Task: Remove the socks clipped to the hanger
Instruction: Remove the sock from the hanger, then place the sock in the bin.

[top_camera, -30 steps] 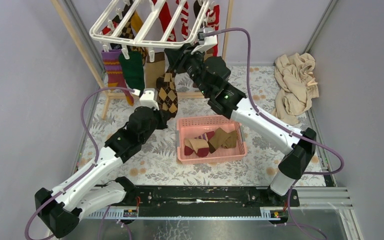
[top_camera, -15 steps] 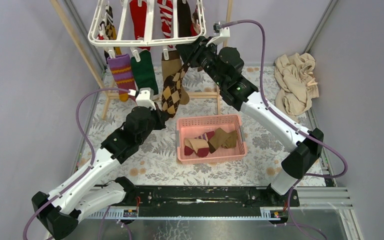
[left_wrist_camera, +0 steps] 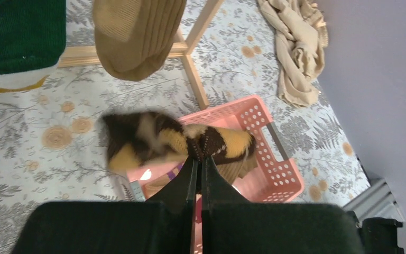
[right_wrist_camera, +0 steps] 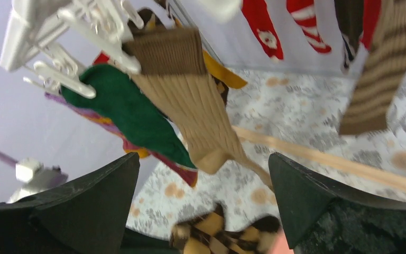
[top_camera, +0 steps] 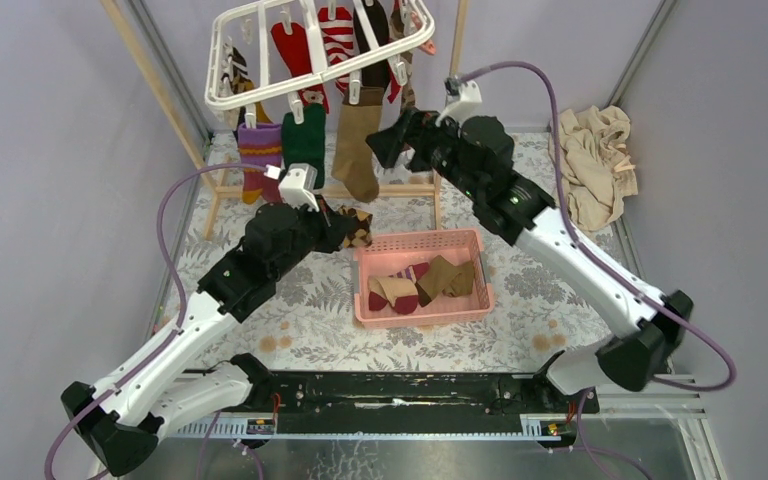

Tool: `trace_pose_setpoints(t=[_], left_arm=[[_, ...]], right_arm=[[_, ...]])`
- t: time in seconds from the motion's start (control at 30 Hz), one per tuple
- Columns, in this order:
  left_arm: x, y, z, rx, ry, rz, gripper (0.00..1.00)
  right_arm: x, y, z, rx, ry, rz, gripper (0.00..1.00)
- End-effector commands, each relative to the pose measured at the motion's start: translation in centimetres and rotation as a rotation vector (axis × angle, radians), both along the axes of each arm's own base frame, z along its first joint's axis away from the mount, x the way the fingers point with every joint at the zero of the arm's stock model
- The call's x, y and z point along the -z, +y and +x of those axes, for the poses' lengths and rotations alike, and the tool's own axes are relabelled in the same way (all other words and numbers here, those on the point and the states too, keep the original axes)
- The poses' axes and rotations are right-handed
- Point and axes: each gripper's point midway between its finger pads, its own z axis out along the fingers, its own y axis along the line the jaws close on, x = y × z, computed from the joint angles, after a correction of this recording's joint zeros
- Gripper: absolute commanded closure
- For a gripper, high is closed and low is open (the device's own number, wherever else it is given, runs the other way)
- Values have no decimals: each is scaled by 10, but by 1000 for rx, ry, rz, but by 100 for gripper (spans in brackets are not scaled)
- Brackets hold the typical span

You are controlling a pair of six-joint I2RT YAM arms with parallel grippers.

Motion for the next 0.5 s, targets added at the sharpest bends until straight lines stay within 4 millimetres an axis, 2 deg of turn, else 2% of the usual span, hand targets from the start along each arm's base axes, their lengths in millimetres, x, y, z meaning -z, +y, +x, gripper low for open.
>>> trace_pose_setpoints(t=[0.0,0.23,0.47], left_arm=[[-25,-32,-5,122,-51,-113,100],[-16,-71,-12,198,-43,-131,100],[-8,-112,-15,250,-22,-109,100]], right_arm=[[13,-39,-26,51,36,-57,0],[49,-78,-57,87,86,-125,0],[57,-108,-71,144,82,-165,0]])
